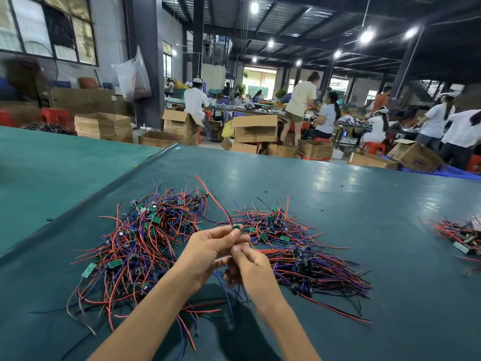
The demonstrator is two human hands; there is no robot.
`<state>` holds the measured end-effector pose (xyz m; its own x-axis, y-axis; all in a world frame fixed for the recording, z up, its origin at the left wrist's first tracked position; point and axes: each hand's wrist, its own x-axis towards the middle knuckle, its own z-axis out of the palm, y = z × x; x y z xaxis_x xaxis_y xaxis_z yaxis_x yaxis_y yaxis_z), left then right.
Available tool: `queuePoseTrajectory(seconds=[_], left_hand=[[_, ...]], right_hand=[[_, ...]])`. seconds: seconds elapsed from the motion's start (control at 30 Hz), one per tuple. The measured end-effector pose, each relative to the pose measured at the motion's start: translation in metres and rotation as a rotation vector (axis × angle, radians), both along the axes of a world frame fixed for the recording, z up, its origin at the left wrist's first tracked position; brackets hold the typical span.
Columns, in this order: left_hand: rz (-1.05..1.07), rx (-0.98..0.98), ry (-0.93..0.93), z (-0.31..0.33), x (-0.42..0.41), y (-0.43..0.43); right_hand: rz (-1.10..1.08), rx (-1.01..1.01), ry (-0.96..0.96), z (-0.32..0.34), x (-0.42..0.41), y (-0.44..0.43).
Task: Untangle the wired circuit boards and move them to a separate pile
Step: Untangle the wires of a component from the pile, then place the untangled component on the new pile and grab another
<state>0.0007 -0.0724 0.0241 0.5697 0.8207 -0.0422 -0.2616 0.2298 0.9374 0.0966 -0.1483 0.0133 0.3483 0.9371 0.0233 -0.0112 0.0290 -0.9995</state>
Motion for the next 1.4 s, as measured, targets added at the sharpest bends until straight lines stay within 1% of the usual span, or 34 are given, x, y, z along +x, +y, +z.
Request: queuePoseTrajectory(seconds=[0.07, 0.2, 0.33, 0.43, 0.53, 0.7, 0.83, 1.1, 1.3, 1.4], left_hand=[[0.032, -0.004, -0.023, -0.003, 0.000, 0.002], [0.109, 0.080, 0.039, -0.005, -0.002, 0.004], [0.237, -0.017, -0.022, 0.000, -0.005, 0.010], [0.266, -0.064, -0.046, -0.004, -0.001, 0.010], [0.339, -0.105, -0.106, -0.009, -0.002, 0.013], [0.396, -0.119, -0.138, -0.017, -0.002, 0.017], [0.483, -0.154, -0.195, -0.018, -0.003, 0.021], [0.491, -0.130, -0.139, -0.023, -0.003, 0.023], [0.481, -0.085, -0.090, -0.028, -0.006, 0.021], [0.408, -0.032, -0.019, -0.022, -0.008, 0.018]], right_hand=[[-0.012, -0.007, 0.022, 0.001, -0.003, -0.002], [-0.034, -0.068, 0.076, 0.002, -0.006, -0.008], [-0.065, -0.159, 0.073, -0.004, -0.010, -0.015], [-0.081, -0.208, 0.102, -0.006, -0.011, -0.017], [-0.062, -0.246, 0.092, -0.005, -0.013, -0.017], [-0.049, -0.276, 0.089, -0.006, -0.012, -0.023], [-0.038, -0.302, 0.058, -0.006, -0.012, -0.027], [-0.046, -0.333, -0.031, -0.015, -0.013, -0.033], [-0.035, -0.435, -0.143, -0.024, -0.006, -0.030], [-0.132, -0.449, -0.230, -0.024, 0.003, -0.031]])
